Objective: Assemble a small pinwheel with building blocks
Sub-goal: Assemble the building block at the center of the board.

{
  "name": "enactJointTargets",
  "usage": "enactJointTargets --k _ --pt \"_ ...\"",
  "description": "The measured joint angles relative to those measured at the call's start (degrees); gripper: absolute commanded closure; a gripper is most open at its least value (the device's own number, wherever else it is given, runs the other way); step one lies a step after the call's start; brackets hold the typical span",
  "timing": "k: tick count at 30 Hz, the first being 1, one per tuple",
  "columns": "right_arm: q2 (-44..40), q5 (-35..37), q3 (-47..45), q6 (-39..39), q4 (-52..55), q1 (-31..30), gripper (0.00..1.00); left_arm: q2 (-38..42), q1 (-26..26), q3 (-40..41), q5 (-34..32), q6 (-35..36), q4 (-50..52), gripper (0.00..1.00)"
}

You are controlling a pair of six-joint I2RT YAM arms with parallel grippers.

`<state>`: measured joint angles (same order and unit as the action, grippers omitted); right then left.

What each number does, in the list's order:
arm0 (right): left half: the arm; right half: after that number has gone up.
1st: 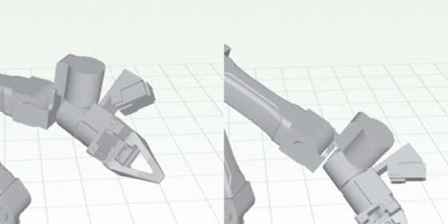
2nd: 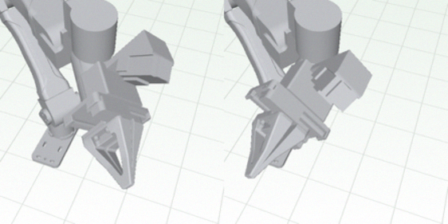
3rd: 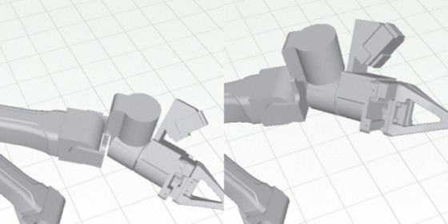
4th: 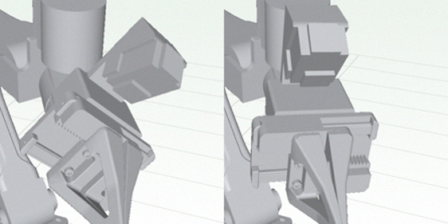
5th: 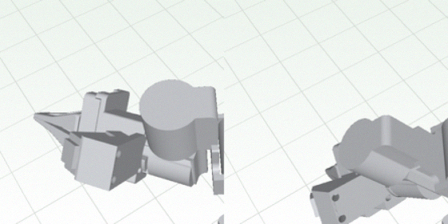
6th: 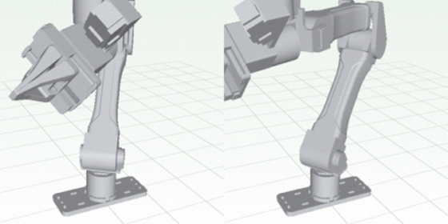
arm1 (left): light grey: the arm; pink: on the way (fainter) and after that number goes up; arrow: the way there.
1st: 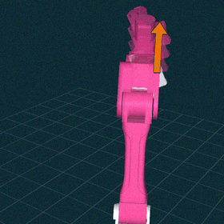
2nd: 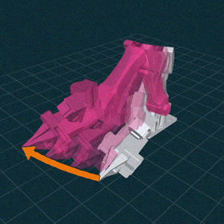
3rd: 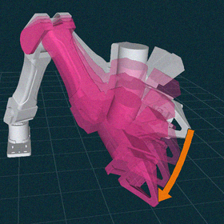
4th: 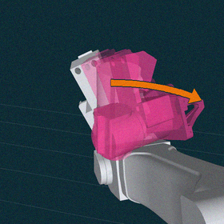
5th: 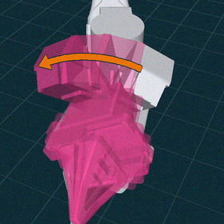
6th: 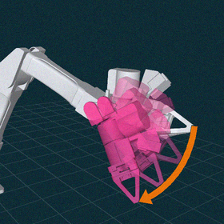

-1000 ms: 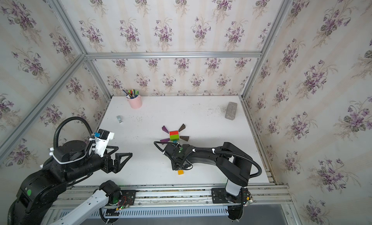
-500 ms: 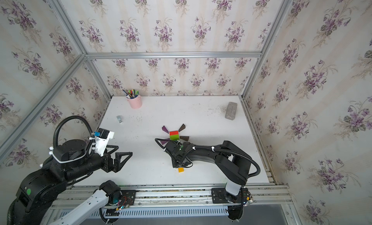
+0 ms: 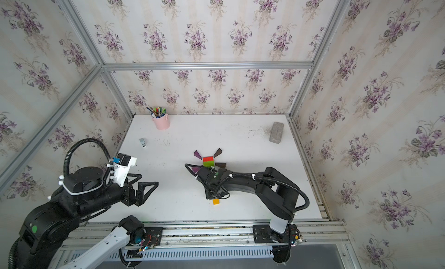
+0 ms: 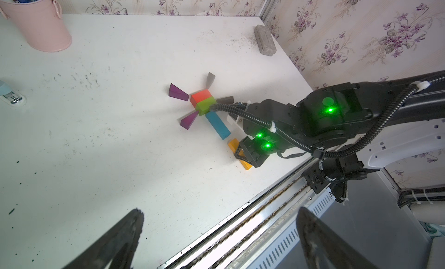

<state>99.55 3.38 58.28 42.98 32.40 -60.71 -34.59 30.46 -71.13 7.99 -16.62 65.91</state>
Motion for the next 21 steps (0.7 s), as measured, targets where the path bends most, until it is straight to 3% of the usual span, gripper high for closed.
enactJointTargets --k 21 --pt "1.1 -0.2 1.0 -0.9 -0.2 0.7 0.72 -0.1 0.0 0.0 -0.2 0.0 0.0 0.01"
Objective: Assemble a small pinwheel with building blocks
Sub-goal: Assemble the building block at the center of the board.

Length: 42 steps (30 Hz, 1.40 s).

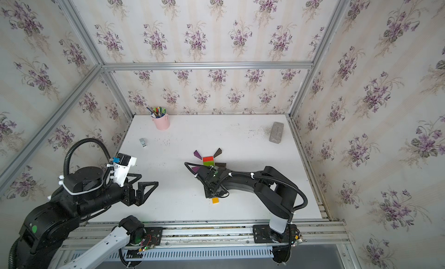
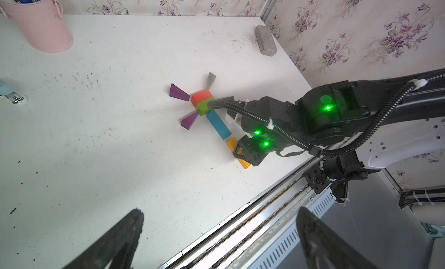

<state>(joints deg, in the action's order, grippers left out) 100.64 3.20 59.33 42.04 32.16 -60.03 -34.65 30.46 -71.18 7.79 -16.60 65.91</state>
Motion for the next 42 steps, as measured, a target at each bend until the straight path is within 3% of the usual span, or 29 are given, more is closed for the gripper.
enactJointTargets --k 42 --pt "1.3 -1.0 1.5 -0.5 1.1 0.9 0.71 -0.2 0.0 0.0 0.0 0.0 0.0 0.01"
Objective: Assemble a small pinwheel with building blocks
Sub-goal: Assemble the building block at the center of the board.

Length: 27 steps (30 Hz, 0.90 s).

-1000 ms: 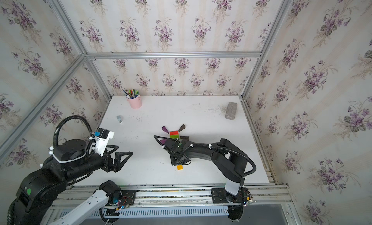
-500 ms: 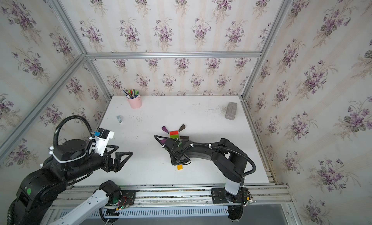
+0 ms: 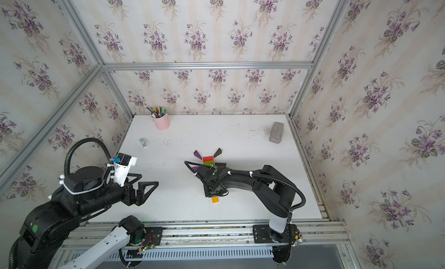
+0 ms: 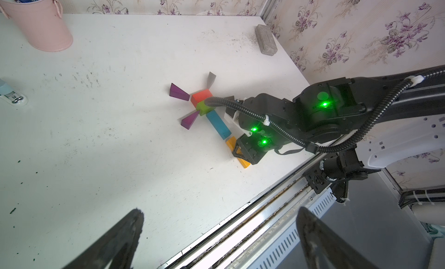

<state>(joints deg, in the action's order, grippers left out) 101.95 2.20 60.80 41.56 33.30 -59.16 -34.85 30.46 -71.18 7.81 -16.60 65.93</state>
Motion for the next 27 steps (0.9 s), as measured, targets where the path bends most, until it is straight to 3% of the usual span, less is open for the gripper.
enactJointTargets --k 12,16,20,22,27 --pt "0.1 1.1 0.2 0.0 -1.0 0.4 0.70 0.0 0.0 0.0 0.0 0.0 0.0 0.01" --pt "0.2 1.0 0.2 0.0 -1.0 0.4 0.65 0.0 0.0 0.1 0.0 0.0 0.0 0.01" --pt "0.3 1.3 0.3 0.0 -1.6 0.5 0.51 0.0 0.0 0.1 0.0 0.0 0.0 0.01" --pt "0.4 1.4 0.4 -0.3 -1.9 0.5 0.01 0.0 0.0 0.1 0.0 0.0 0.0 0.01" --pt "0.2 3.0 0.3 -0.7 -2.8 0.5 0.00 0.0 0.0 0.1 0.0 0.0 0.0 0.01"
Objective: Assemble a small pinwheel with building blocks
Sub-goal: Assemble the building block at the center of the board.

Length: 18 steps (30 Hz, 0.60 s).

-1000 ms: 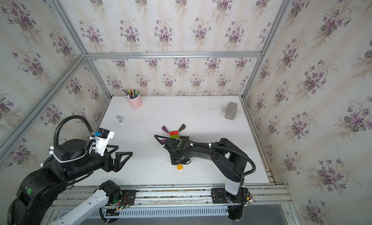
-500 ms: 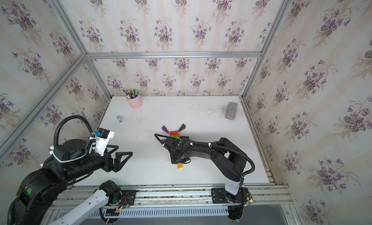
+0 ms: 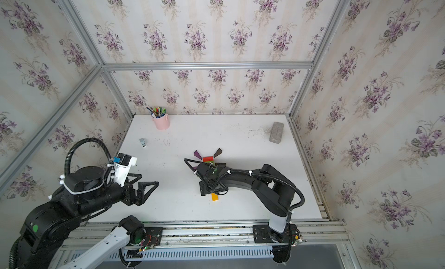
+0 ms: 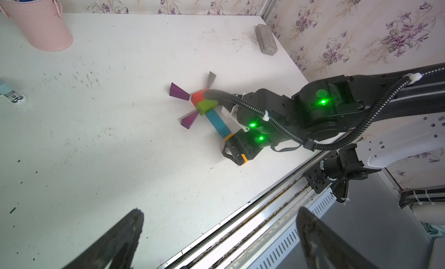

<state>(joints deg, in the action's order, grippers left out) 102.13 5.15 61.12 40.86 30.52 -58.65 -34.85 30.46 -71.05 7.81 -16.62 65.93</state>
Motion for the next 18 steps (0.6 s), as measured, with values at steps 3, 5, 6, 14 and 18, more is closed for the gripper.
enactJointTargets --k 3,5,6,14,18 --pt "-0.6 0.1 -0.4 0.1 0.2 0.0 0.00 0.0 0.0 0.0 0.0 0.0 0.0 0.01" --pt "-1.9 0.0 -1.0 0.1 0.7 -0.1 0.00 -0.1 0.0 0.1 0.0 0.0 0.0 0.01" --pt "-3.2 0.1 -1.2 0.2 1.0 -0.3 0.00 -0.2 0.0 0.2 0.0 0.0 0.0 0.01" --pt "-23.7 5.6 -3.7 -0.5 1.4 -3.7 0.00 -1.6 0.0 0.0 -0.7 1.1 -2.1 0.01" --pt "-39.9 12.3 -9.4 -3.8 0.1 -3.0 0.00 -1.8 0.0 3.1 -1.9 2.5 -4.2 0.01"
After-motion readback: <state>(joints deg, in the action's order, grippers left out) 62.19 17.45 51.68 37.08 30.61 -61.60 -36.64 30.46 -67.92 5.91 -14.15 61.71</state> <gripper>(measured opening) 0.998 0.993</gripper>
